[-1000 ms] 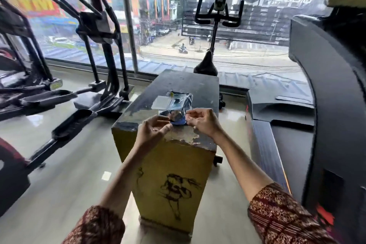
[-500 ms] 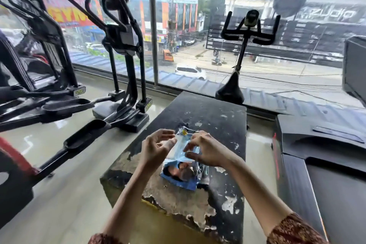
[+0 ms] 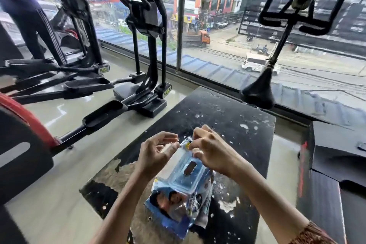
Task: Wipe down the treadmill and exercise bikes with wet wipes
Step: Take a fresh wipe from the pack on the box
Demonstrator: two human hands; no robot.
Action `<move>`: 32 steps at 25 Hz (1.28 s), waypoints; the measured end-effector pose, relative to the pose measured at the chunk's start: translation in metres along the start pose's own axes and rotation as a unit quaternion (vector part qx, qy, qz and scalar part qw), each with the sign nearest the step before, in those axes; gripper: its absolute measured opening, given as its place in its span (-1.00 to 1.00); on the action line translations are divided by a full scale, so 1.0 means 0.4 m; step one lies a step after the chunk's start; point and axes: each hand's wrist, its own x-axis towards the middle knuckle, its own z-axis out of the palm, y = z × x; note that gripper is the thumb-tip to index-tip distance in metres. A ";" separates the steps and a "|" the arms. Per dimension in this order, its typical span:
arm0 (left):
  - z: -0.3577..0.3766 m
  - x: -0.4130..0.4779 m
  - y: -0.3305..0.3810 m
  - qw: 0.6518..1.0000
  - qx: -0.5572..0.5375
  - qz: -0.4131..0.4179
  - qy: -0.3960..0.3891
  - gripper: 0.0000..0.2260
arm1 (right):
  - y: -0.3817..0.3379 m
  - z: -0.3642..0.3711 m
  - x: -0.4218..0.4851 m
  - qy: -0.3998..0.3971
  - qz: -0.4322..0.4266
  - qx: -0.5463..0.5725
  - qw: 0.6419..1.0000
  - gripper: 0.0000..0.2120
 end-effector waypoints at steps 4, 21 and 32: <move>0.013 0.023 -0.009 1.000 0.012 -0.018 0.023 -0.89 | 0.021 -0.007 0.027 -0.123 -0.116 0.049 0.984 -0.88; 0.004 -0.010 -0.006 0.998 0.027 -0.040 0.045 -0.85 | -0.024 0.007 0.061 -0.185 -0.207 -0.092 0.956 -0.88; -0.026 -0.026 0.019 0.996 0.016 -0.041 0.072 -0.84 | 0.028 0.005 0.046 -0.175 -0.214 0.027 0.961 -0.91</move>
